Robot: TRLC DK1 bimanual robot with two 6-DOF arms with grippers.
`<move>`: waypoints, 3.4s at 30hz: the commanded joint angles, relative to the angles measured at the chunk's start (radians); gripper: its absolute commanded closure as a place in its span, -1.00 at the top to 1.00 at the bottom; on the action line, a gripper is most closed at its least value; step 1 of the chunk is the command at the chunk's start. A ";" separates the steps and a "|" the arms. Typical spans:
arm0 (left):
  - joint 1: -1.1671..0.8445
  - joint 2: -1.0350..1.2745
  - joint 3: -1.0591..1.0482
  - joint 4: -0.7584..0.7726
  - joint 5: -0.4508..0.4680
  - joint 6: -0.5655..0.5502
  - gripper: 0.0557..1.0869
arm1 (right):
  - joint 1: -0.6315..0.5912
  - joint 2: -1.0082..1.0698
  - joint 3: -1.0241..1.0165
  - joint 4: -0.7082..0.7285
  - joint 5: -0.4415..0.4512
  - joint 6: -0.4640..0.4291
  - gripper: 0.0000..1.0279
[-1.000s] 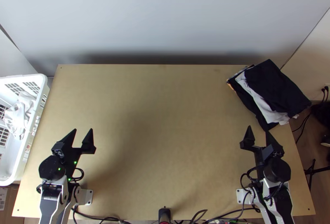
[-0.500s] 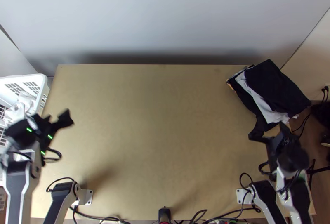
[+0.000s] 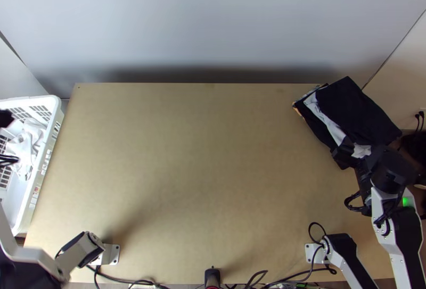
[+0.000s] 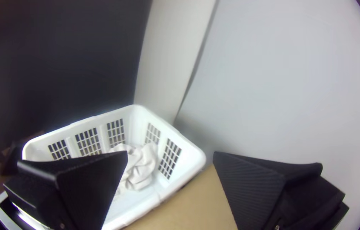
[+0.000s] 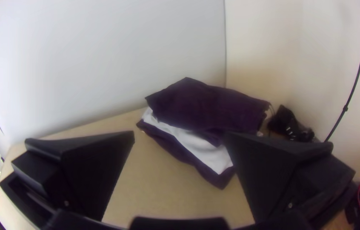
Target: Fold the t-shirt
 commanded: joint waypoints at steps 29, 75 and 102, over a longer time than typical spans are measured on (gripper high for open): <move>0.191 1.211 0.725 -0.132 -0.033 0.168 0.90 | 0.009 0.131 0.203 -0.255 -0.054 -0.008 0.91; 0.151 1.372 0.981 -0.255 0.060 0.320 -0.93 | 0.002 0.096 0.324 -0.292 -0.069 -0.144 0.91; -0.508 -0.154 0.189 -0.093 0.521 0.050 -0.93 | 0.130 0.041 0.117 -0.119 -0.069 -0.227 0.90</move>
